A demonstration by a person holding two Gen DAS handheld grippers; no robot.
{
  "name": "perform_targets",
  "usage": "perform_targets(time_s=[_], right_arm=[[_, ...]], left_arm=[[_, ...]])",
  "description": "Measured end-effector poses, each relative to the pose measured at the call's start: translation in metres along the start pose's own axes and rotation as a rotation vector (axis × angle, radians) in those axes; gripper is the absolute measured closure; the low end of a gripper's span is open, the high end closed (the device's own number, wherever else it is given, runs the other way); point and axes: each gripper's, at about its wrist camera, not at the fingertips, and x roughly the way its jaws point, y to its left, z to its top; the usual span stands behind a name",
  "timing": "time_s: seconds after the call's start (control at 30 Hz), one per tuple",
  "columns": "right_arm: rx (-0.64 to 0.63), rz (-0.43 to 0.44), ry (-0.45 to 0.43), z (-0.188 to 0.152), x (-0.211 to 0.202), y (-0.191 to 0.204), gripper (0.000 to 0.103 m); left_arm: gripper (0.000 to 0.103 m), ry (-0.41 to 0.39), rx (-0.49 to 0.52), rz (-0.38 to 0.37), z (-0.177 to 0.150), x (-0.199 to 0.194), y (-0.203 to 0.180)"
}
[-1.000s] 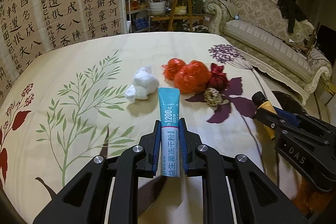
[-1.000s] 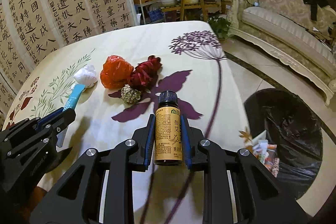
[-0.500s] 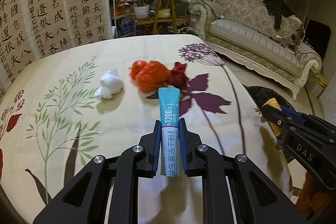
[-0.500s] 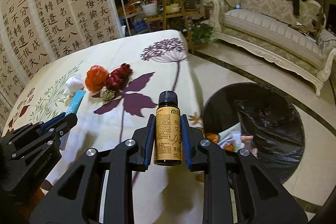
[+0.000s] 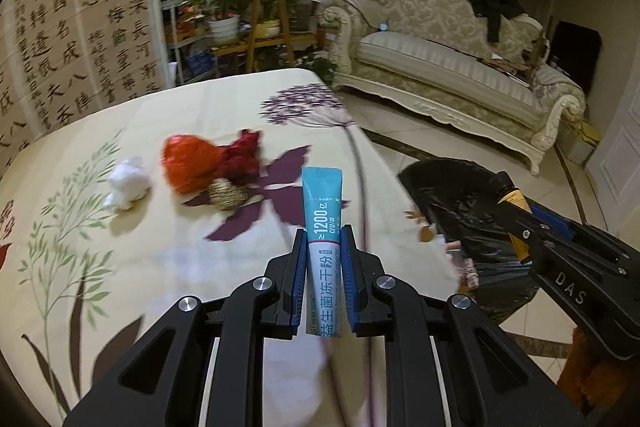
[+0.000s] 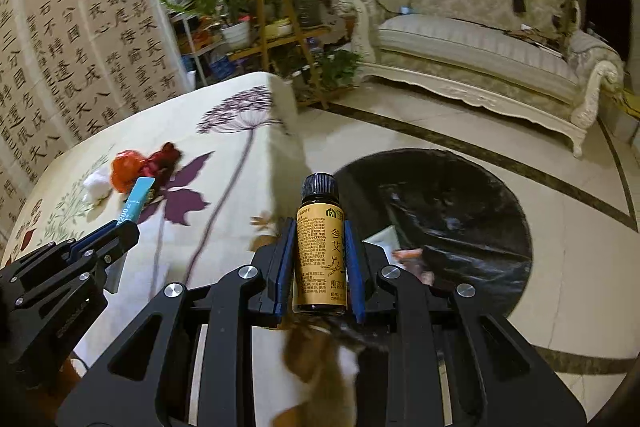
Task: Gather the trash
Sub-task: 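Carry the tube with the left gripper while the right gripper carries the bottle into the bin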
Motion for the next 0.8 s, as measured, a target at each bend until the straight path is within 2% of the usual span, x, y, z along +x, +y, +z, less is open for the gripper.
perform_targets(time_s=[0.27, 0.8], right_arm=[[0.051, -0.086, -0.012, -0.004, 0.002, -0.035, 0.080], [0.114, -0.113, 0.018, -0.007, 0.025, -0.070, 0.080]], left_arm=[[0.085, 0.005, 0.082, -0.035, 0.004, 0.018, -0.042], [0.084, 0.051, 0.173, -0.065, 0.016, 0.056, -0.092]])
